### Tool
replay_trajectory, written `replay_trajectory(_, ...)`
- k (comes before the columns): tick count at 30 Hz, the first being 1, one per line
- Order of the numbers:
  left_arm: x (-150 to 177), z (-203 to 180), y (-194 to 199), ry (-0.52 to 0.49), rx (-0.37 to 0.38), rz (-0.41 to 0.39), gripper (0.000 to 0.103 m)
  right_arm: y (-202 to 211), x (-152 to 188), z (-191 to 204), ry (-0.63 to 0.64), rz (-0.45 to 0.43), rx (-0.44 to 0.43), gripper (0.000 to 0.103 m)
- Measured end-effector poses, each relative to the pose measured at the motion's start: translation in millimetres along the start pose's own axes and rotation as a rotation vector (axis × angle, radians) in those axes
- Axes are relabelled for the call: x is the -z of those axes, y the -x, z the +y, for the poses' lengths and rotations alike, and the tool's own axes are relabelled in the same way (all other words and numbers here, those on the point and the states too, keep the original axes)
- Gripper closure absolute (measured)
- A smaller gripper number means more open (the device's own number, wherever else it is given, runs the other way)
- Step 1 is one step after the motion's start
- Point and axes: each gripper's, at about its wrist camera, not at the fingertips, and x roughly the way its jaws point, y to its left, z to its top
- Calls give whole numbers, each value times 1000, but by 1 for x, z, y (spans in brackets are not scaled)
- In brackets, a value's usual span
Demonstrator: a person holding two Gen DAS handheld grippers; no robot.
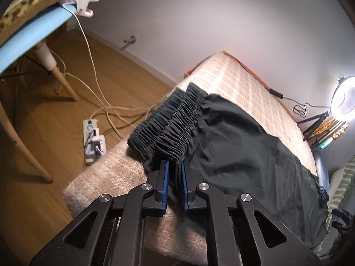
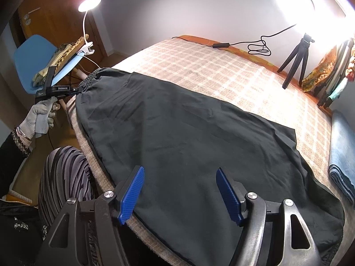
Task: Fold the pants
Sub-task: 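Grasp the stacked waistbands with the left tool and pull them straight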
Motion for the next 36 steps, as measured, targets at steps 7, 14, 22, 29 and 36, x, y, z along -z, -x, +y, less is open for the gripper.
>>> replay_trajectory(7, 2, 12, -2, 23, 1, 34, 92, -2, 0, -2, 3, 6, 13, 33)
replay_trajectory(14, -6, 27, 1, 133, 7, -1, 59, 0, -4, 3, 25, 3, 9, 33)
replay_trajectory(22, -15, 29, -20, 158, 6, 9, 59, 2, -6, 6, 26, -7, 10, 33)
replay_trajectory(29, -10, 25, -9, 180, -11, -68, 81, 0, -7, 2, 13, -7, 17, 33)
replay_trajectory(36, -12, 1, 2, 64, -68, -146, 86, 0, -13, 3, 2, -19, -1, 33)
